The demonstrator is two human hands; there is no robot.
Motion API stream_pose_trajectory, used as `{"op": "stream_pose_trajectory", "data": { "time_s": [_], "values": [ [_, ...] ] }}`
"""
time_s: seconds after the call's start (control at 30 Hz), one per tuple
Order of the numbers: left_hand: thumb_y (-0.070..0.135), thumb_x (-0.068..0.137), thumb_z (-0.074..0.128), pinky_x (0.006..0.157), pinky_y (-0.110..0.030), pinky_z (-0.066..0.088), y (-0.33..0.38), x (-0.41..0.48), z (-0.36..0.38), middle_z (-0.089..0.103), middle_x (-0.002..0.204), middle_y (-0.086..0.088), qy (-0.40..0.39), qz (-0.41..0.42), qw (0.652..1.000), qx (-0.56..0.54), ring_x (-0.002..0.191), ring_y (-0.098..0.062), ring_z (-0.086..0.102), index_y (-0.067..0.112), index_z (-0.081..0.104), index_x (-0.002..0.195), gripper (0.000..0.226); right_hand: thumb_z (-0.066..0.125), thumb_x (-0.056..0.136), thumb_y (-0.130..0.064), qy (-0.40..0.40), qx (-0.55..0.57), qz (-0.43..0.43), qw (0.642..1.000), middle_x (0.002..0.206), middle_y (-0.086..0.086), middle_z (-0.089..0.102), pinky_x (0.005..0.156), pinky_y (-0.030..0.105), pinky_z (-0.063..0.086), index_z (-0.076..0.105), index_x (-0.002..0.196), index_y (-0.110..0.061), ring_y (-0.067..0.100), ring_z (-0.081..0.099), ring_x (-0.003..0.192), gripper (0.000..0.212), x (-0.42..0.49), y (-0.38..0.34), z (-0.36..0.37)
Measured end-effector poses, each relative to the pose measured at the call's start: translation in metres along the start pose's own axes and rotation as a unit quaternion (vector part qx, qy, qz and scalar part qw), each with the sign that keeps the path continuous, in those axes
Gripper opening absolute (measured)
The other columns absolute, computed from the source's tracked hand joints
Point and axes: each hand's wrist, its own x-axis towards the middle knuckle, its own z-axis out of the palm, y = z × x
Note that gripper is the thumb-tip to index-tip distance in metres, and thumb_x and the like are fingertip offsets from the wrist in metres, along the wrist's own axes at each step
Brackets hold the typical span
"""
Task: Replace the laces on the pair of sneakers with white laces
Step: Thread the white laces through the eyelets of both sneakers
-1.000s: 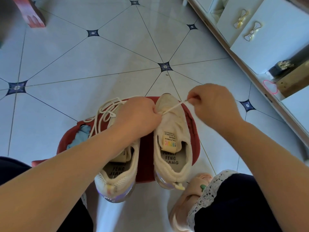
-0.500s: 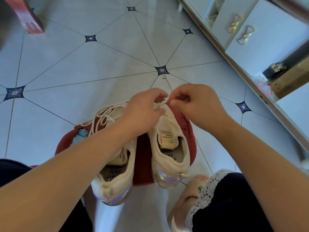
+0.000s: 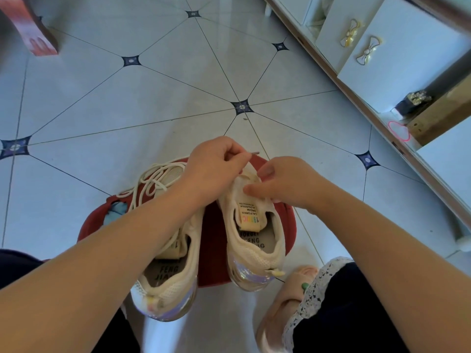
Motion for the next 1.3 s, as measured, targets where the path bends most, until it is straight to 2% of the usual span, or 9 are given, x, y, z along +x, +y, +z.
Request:
{"op": "stream_pose_trajectory", "data": {
  "time_s": [0.1, 0.2, 0.43, 0.57, 0.67, 0.77, 0.87, 1.03, 1.3],
  "values": [
    [0.028, 0.085, 0.061, 0.057, -0.007, 0.038, -0.002, 0.000, 0.003, 0.054, 0.063, 0.012, -0.003, 0.002, 0.999, 0.034, 0.060, 0.000, 0.049, 0.029, 0.058, 0.072, 0.013, 0.057, 0.083, -0.022, 0.041, -0.011, 0.005, 0.999, 0.068, 0.003, 0.061, 0.058, 0.025, 0.046, 0.071, 0.075, -0.015, 0.014, 0.053, 0.060, 0.017, 0.003, 0.004, 0.003],
    [0.026, 0.084, 0.061, 0.055, -0.012, 0.034, -0.005, 0.001, 0.004, 0.053, 0.064, 0.013, -0.005, -0.006, 0.999, 0.052, 0.060, 0.001, 0.047, 0.028, 0.058, 0.072, 0.013, 0.055, 0.089, -0.024, 0.034, -0.006, 0.004, 0.999, 0.075, -0.001, 0.066, 0.053, 0.018, 0.041, 0.073, 0.089, -0.018, 0.006, 0.049, 0.057, 0.020, 0.005, 0.008, 0.006],
    [0.022, 0.083, 0.062, 0.062, -0.018, 0.034, -0.012, 0.005, 0.008, 0.052, 0.067, 0.018, -0.021, -0.010, 0.995, 0.100, 0.068, -0.001, 0.049, 0.026, 0.062, 0.074, 0.009, 0.050, 0.089, -0.005, 0.045, 0.204, 0.112, 0.971, 0.088, 0.004, 0.067, 0.077, 0.038, 0.054, 0.070, 0.081, -0.020, 0.025, 0.063, 0.093, 0.026, 0.007, 0.012, 0.016],
    [0.026, 0.080, 0.064, 0.058, -0.013, 0.032, -0.013, 0.006, 0.011, 0.054, 0.066, 0.020, -0.043, -0.002, 0.993, 0.108, 0.066, 0.004, 0.049, 0.034, 0.058, 0.063, 0.020, 0.054, 0.086, -0.005, 0.058, 0.246, 0.103, 0.962, 0.079, 0.002, 0.067, 0.075, 0.042, 0.054, 0.068, 0.066, -0.021, 0.026, 0.064, 0.085, 0.029, 0.006, 0.011, 0.021],
    [0.027, 0.079, 0.066, 0.056, -0.010, 0.031, -0.013, 0.007, 0.012, 0.055, 0.064, 0.020, -0.056, -0.005, 0.992, 0.113, 0.064, 0.006, 0.049, 0.036, 0.056, 0.059, 0.024, 0.051, 0.083, 0.002, 0.061, 0.268, 0.096, 0.957, 0.077, 0.001, 0.065, 0.070, 0.038, 0.052, 0.071, 0.071, -0.011, 0.024, 0.060, 0.077, 0.027, 0.007, 0.012, 0.022],
    [0.026, 0.077, 0.067, 0.057, -0.013, 0.037, -0.015, 0.008, 0.013, 0.056, 0.064, 0.017, -0.067, -0.010, 0.989, 0.133, 0.065, 0.003, 0.051, 0.033, 0.058, 0.060, 0.021, 0.048, 0.084, 0.004, 0.067, 0.287, 0.105, 0.950, 0.088, 0.004, 0.068, 0.078, 0.041, 0.055, 0.071, 0.071, -0.017, 0.024, 0.064, 0.088, 0.034, 0.006, 0.014, 0.023],
    [0.023, 0.076, 0.067, 0.059, -0.014, 0.039, -0.017, 0.008, 0.014, 0.057, 0.065, 0.016, -0.071, -0.015, 0.987, 0.146, 0.067, 0.002, 0.052, 0.031, 0.058, 0.061, 0.019, 0.044, 0.085, 0.009, 0.055, 0.356, 0.132, 0.923, 0.094, 0.012, 0.068, 0.081, 0.041, 0.055, 0.071, 0.076, -0.010, 0.027, 0.063, 0.095, 0.034, 0.006, 0.015, 0.024],
    [0.026, 0.076, 0.068, 0.060, -0.019, 0.035, -0.019, 0.005, 0.019, 0.055, 0.066, 0.018, -0.040, -0.018, 0.990, 0.136, 0.067, 0.000, 0.050, 0.033, 0.055, 0.058, 0.024, 0.042, 0.088, 0.011, 0.025, 0.483, 0.166, 0.859, 0.088, 0.012, 0.065, 0.061, 0.025, 0.049, 0.068, 0.084, -0.005, 0.019, 0.059, 0.080, 0.030, 0.006, 0.016, 0.025],
    [0.026, 0.074, 0.070, 0.060, -0.017, 0.037, -0.019, 0.001, 0.026, 0.056, 0.064, 0.019, 0.020, -0.039, 0.995, 0.089, 0.065, 0.003, 0.051, 0.034, 0.054, 0.053, 0.028, 0.039, 0.088, 0.013, 0.003, 0.557, 0.183, 0.810, 0.091, 0.014, 0.065, 0.070, 0.028, 0.051, 0.067, 0.085, 0.000, 0.022, 0.059, 0.084, 0.031, 0.008, 0.020, 0.027]
  ]
}}
